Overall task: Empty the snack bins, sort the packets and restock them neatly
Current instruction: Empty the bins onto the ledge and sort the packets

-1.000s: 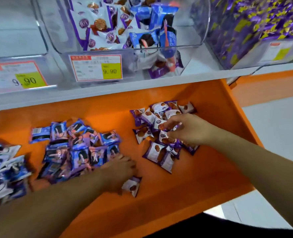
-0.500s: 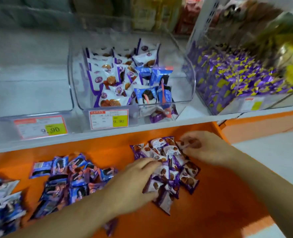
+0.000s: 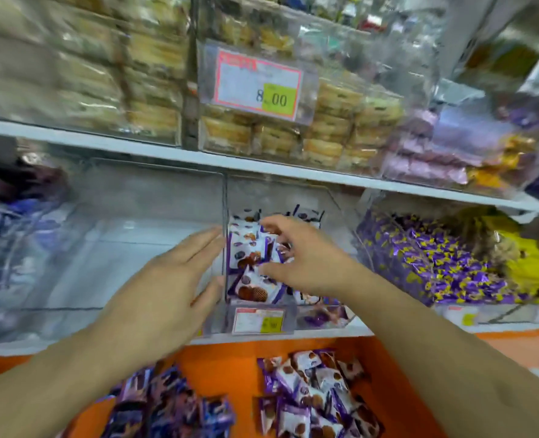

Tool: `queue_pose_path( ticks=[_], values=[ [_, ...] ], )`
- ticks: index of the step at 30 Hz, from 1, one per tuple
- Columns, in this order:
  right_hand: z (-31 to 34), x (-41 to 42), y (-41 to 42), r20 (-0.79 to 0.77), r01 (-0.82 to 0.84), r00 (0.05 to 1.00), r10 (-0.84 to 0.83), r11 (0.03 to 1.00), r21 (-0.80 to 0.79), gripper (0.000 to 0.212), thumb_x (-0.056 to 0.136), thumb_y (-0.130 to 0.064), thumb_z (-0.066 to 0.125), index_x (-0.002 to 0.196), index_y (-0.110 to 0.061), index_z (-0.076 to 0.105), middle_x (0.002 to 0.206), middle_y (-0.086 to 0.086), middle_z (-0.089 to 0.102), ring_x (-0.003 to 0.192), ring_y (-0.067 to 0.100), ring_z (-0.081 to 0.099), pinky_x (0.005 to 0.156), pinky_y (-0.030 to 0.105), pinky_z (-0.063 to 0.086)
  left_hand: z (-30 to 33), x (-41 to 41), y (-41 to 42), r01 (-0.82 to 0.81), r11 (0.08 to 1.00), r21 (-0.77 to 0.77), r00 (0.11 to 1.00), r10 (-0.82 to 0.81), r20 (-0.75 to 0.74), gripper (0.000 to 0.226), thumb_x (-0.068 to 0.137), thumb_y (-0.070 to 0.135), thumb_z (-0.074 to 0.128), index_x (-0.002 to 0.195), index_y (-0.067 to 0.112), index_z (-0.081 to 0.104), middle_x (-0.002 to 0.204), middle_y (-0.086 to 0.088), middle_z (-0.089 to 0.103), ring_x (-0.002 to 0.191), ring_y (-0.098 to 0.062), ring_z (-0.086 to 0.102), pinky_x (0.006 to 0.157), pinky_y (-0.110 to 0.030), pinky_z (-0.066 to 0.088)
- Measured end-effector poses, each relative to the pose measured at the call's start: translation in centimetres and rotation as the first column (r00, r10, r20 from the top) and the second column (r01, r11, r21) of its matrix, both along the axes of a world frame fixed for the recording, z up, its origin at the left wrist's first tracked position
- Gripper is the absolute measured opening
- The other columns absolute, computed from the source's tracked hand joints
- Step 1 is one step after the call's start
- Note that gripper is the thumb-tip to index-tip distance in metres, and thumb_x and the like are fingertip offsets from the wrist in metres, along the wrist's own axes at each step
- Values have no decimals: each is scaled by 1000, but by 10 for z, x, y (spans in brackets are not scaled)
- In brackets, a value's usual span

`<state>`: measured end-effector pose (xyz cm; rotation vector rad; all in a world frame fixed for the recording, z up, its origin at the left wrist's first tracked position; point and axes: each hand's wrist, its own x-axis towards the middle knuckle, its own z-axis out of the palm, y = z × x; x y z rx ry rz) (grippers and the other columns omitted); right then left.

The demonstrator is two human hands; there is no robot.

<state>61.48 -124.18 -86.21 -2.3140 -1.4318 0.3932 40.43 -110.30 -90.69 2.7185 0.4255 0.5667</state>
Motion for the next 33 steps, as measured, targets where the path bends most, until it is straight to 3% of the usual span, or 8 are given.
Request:
queue_pose_path(
  ticks=[2, 7, 12, 21, 24, 26, 29, 33],
  values=[
    [-15, 16, 39, 43, -11, 999, 14, 998, -68, 96, 86, -49, 83, 162, -30, 28, 165, -1, 32, 149, 21, 36, 119, 37, 37, -10, -3, 5, 0, 1000, 1, 999, 0, -36, 75, 89, 69, 10, 161, 49, 5, 163, 35, -6, 148, 16, 1, 110, 2, -10],
    [-48, 50, 104, 121, -32, 991, 62, 971, -236, 128, 67, -60, 91, 167, -24, 18, 173, 3, 17, 158, 26, 21, 126, 40, 27, -3, -6, 8, 5, 1000, -26, 999, -6, -42, 59, 105, 54, 31, 156, 59, 2, 158, 45, -11, 135, 26, -10, 92, 12, -9],
    [-66, 64, 121, 246, 70, 969, 12, 944, -322, 145, 56, -72, 90, 166, -36, 3, 171, 1, 13, 156, 35, 14, 125, 53, 26, -5, -3, 10, 9, 995, -101, 1000, -11, -16, 60, 103, 55, 32, 156, 61, 4, 156, 49, -11, 147, 18, 1, 111, -5, 3],
    [-55, 63, 108, 254, 59, 966, 42, 925, -376, 113, 68, -47, 91, 159, -40, 25, 162, -2, 17, 148, 33, 19, 120, 50, 33, -3, -4, 8, 3, 999, -50, 1000, -4, -10, 60, 105, 56, 28, 156, 61, -2, 158, 46, -14, 143, 18, -1, 110, -9, 5],
    [-53, 60, 105, 206, 35, 977, 48, 924, -380, 109, 67, -39, 93, 153, -38, 28, 159, -3, 33, 146, 31, 24, 117, 53, 35, -5, -3, 7, 2, 998, -56, 1000, -3, -10, 61, 105, 55, 30, 156, 61, -4, 158, 46, -13, 144, 19, -1, 111, -8, 6],
    [-53, 58, 104, 207, 43, 977, 39, 925, -378, 112, 66, -39, 93, 153, -41, 24, 156, -2, 39, 145, 32, 26, 114, 55, 37, -6, -3, 7, 6, 998, -66, 1000, -7, -6, 62, 105, 54, 32, 156, 61, -4, 157, 47, -12, 145, 18, 0, 110, -6, 4],
    [-52, 57, 106, 215, 53, 976, 42, 907, -418, 128, 66, -42, 91, 159, -52, 3, 166, -3, 24, 150, 36, 18, 117, 58, 34, -7, -3, 7, 15, 997, -72, 1000, -16, -10, 62, 105, 53, 31, 155, 61, -4, 157, 48, -13, 145, 20, 1, 108, -4, 3],
    [-50, 52, 111, 222, 62, 973, 69, 844, -533, 125, 74, -44, 85, 160, -54, -5, 167, -1, 20, 149, 41, 18, 114, 56, 40, -9, -4, 8, 16, 996, -91, 1000, -17, -5, 63, 106, 52, 33, 155, 62, -4, 157, 48, -11, 147, 18, 5, 110, -5, 6]
  ],
)
